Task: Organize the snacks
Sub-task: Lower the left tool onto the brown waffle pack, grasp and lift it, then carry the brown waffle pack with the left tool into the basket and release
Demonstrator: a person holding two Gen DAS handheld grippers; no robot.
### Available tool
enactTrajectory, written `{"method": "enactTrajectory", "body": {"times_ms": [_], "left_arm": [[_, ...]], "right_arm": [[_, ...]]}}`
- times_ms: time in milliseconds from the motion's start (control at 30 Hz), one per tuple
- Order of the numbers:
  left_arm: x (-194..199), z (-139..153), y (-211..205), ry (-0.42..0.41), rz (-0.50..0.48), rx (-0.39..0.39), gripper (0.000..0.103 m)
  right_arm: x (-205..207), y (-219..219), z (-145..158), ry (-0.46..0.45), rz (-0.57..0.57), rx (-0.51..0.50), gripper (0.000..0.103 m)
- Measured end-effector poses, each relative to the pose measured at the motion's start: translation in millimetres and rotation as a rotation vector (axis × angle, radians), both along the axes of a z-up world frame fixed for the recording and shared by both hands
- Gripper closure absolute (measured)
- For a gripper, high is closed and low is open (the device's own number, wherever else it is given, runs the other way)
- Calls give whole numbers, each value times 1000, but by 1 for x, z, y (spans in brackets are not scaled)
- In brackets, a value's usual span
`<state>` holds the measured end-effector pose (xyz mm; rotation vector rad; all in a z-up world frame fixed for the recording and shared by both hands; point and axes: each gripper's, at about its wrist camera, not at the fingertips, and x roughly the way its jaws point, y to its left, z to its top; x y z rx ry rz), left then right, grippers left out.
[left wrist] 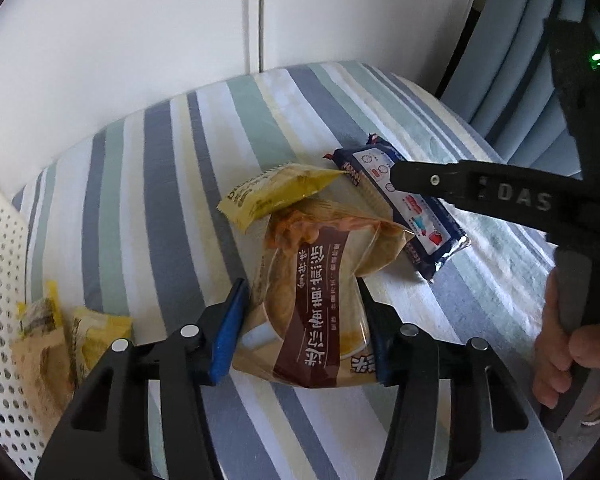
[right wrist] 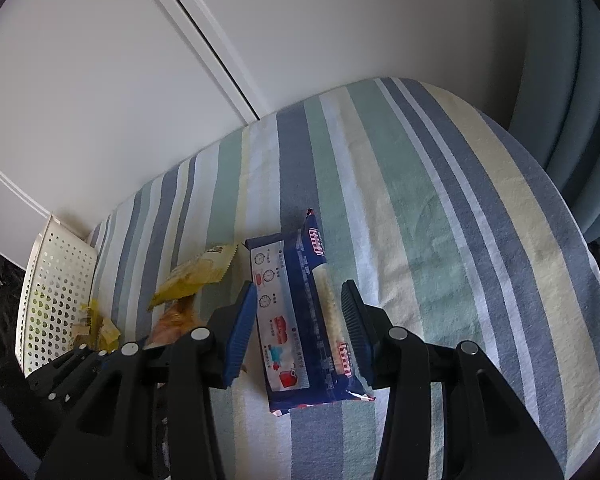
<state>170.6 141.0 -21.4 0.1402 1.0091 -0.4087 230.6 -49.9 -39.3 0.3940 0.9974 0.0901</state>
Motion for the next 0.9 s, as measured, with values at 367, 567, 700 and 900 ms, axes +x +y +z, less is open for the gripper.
{"method": "enactTrajectory", "body": {"times_ms": [367,567,700,900], "left_arm": [[-30,57,33,-139,89,-66,49],[-46,83,60,-205,142,-89,49],[-58,98,81,-243,194,-106,49],[-67,111,119,-293,301,-125,49]], "right_arm": [[2,5,-3,17,22,-5,43],[7,23,-9,60,104,-75,29],[7,32,-9,69,129,-131,28],[5,43,-7,76,130,-242,46]]}}
